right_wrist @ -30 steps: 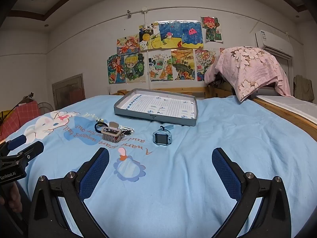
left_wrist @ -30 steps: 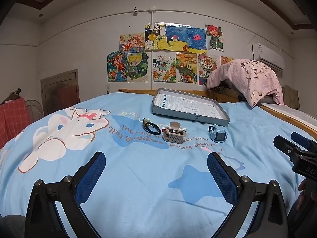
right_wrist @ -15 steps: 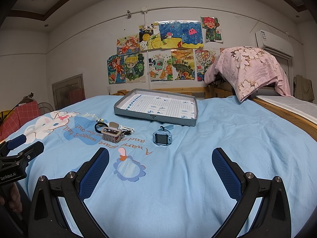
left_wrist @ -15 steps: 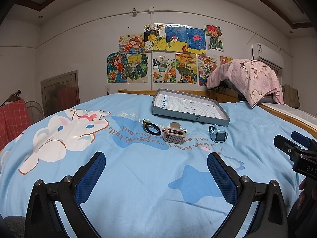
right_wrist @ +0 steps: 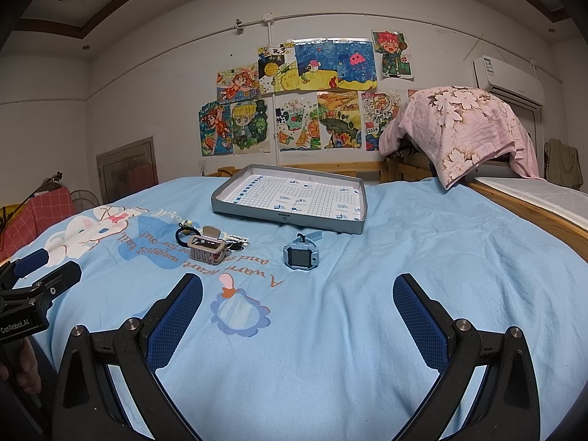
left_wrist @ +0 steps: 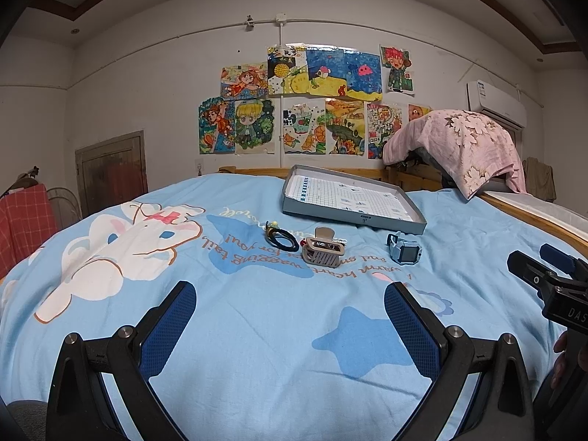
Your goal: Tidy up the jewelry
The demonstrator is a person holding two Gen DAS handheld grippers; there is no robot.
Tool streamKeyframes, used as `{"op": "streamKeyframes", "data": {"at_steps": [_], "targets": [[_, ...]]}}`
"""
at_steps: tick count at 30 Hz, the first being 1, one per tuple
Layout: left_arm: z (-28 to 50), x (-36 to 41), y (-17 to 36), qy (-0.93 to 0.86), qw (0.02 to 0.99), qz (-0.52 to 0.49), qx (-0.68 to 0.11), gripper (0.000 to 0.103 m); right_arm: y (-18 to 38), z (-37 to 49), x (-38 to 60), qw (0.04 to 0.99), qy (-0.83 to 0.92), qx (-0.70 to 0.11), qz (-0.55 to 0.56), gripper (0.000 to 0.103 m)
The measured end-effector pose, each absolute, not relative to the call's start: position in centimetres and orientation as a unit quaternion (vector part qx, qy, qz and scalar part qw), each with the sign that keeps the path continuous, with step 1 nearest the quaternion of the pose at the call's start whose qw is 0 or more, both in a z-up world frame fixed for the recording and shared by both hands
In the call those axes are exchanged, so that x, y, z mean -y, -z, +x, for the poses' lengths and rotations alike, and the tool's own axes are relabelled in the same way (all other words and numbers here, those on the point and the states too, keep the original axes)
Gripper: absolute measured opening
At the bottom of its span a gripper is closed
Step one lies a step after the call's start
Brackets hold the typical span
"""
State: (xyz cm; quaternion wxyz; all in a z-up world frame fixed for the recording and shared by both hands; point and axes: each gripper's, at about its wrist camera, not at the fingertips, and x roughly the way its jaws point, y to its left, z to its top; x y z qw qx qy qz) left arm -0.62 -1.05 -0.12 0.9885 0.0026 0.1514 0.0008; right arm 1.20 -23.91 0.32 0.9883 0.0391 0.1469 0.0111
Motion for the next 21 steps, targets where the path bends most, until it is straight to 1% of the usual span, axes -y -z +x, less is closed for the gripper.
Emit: {"op": "streamKeyframes", "data": {"at_steps": [21], "targets": [[-0.78,1.31,-0.01,-0.001,0.989,0.005,-0.150,0.103,-0.35,1.17,24.11,0.988,-0.011,-0.147,0.039,0.102]]}}
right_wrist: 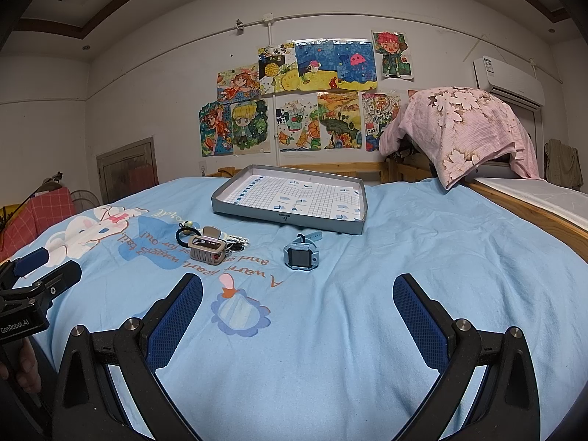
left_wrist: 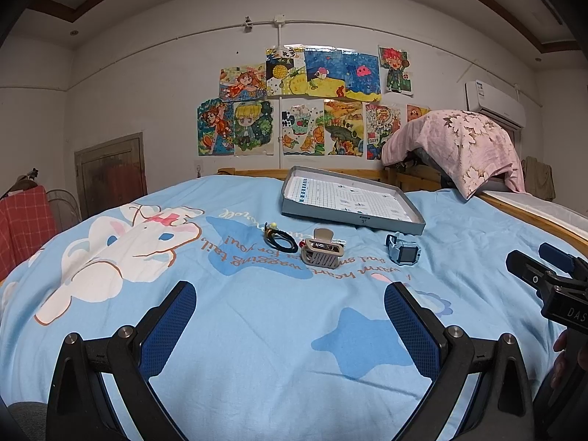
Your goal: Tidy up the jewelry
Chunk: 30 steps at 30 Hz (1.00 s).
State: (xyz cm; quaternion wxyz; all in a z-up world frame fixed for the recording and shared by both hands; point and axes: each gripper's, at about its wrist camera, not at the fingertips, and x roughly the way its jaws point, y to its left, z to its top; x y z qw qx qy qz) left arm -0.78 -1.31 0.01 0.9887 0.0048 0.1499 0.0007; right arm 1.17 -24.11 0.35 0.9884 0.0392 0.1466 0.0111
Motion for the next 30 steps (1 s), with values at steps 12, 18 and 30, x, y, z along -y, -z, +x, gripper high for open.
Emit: {"op": "streamKeyframes", "data": {"at_steps": [12,18,30], "targets": [[-0.79,1.31,0.00,-0.001,0.989,0.005,-0.149,0.103,-0.34,1.13,24.09,0.988,-0.011,-0.146,0.039,0.102],[-0.79,1.32,0.00,-0.001,0.989,0.006,-0.149,0.103,-0.30,1.12,24.08,0.988,-0.011,-0.146,0.039,0.102],[-0.78,1.31,0.01,-0.001,0.989,0.006,-0.149,0.103,-0.25,1.12,24.11,0.988,-0.011,-0.146,0.039,0.102]]}}
